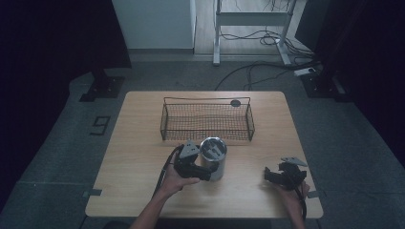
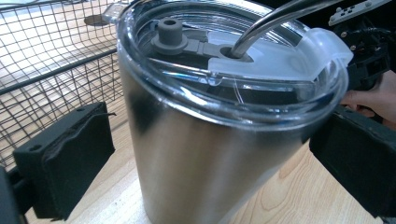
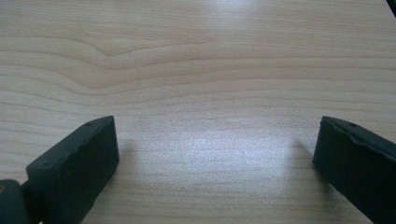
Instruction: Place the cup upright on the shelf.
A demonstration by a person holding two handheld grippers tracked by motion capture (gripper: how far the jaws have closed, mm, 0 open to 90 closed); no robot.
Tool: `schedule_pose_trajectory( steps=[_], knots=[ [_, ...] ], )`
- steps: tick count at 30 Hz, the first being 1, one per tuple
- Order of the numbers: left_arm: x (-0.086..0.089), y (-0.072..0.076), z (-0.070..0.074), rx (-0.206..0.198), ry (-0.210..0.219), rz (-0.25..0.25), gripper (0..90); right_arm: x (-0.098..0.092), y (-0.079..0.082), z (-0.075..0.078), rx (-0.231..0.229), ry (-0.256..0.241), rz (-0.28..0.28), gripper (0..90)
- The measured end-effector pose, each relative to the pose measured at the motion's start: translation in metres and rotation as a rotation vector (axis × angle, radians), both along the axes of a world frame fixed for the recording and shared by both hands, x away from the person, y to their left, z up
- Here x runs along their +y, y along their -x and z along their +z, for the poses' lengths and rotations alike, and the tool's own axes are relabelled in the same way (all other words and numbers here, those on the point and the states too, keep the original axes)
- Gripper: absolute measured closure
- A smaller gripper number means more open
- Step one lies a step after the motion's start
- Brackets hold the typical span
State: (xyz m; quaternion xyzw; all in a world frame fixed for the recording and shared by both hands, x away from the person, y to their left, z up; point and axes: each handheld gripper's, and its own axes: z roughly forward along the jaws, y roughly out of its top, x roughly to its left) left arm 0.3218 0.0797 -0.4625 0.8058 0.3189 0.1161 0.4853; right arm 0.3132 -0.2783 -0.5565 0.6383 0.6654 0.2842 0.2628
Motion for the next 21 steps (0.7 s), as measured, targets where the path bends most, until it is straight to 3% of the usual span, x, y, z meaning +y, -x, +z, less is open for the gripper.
schedule_pose_trajectory(
  steps=[15,21],
  knots=[
    [-0.023,-0.012,-0.011,-0.015,-0.040,0.013,0.0,-0.003,0.000,0.000,-0.002,0.001,0.002,0.2],
    [-0.024,-0.013,-0.014,-0.032,-0.043,0.005,2.0,-0.003,0.000,0.000,-0.002,0.001,0.003,0.2]
  ],
)
